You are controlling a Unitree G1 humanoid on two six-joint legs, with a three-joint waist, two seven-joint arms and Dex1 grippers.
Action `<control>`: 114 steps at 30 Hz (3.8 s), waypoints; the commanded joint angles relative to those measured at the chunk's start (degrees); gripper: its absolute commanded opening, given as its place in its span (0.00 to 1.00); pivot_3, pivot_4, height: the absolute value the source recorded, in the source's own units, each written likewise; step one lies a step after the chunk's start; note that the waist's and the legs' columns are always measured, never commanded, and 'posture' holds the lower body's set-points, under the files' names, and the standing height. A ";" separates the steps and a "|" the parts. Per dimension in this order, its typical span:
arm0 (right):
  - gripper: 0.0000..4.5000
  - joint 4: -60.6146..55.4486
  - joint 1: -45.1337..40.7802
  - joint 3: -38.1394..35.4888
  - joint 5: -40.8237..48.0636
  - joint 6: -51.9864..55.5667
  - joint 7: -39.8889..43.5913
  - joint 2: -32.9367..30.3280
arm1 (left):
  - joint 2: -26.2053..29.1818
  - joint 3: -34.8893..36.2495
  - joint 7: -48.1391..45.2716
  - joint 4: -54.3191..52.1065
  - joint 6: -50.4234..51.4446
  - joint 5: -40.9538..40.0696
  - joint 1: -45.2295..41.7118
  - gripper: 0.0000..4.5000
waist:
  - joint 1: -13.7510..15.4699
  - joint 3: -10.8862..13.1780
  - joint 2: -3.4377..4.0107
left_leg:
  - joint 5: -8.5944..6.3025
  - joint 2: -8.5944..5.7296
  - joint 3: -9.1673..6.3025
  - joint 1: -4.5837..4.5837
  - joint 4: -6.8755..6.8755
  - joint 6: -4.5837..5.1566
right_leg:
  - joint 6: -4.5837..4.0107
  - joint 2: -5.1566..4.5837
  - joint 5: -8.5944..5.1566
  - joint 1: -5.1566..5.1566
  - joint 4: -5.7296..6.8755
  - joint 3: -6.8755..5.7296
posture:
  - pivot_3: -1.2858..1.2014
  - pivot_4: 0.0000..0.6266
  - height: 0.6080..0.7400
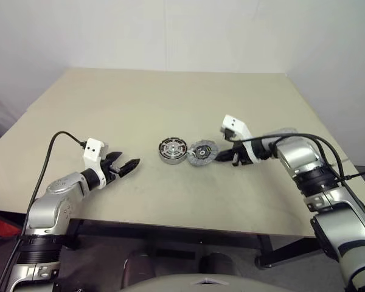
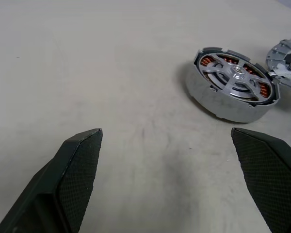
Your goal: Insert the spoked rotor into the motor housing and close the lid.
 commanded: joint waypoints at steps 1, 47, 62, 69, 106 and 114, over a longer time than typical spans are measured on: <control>0.01 -0.24 -2.65 -2.21 0.81 0.30 -3.18 2.57 | 0.41 0.94 0.29 -2.14 -1.11 0.19 0.41 1.00 | 0.00 0.00 -0.01 | -0.01 0.00 0.00 0.00 0.02 0.02 | 0.00 0.00 0.00 -0.02 -0.01 -0.02 | 0.52 0.00 1.00; 0.01 7.50 -3.09 -0.06 3.60 -0.15 -18.41 25.18 | 0.88 1.79 2.32 -5.43 -0.16 -0.47 2.24 1.00 | -0.14 0.03 0.02 | 0.08 0.04 -0.02 0.00 -0.01 -0.17 | 0.02 0.00 0.00 -0.09 -0.02 -0.03 | 0.52 0.00 1.00; 0.01 17.45 -0.11 -1.54 0.88 -5.81 -24.02 28.55 | 1.51 1.79 2.42 -5.92 0.35 -0.49 2.26 1.00 | -0.22 0.00 0.00 | -0.04 0.01 -0.02 0.75 -0.06 0.02 | 0.45 -0.02 -0.26 0.65 -0.04 -0.02 | 0.52 0.00 1.00; 0.01 10.92 2.35 -5.89 4.12 -7.95 -24.00 28.92 | 1.43 1.59 2.42 -5.63 0.29 -0.45 1.90 1.00 | -0.18 -0.03 -0.05 | -0.05 -0.01 -0.03 0.88 -0.08 0.04 | 0.47 -0.03 -0.28 0.77 -0.06 0.00 | 0.52 0.00 1.00; 0.95 24.94 0.86 -4.19 -2.17 -39.01 -15.94 28.68 | 3.25 2.43 2.13 -5.51 0.25 -0.39 1.68 1.00 | -1.46 -0.02 -0.06 | 0.04 0.05 -0.03 0.27 -0.96 -0.10 | 0.07 -0.02 -0.07 0.54 -1.01 -0.41 | 0.52 0.00 1.00; 0.65 26.76 -0.20 -4.65 -2.29 -41.04 -15.21 28.65 | 3.42 2.78 2.40 -5.61 0.20 -0.52 2.00 1.00 | -1.49 -0.02 -0.06 | 0.02 0.05 -0.04 0.28 -0.96 -0.07 | 0.07 -0.02 -0.07 0.55 -1.00 -0.41 | 0.52 0.00 1.00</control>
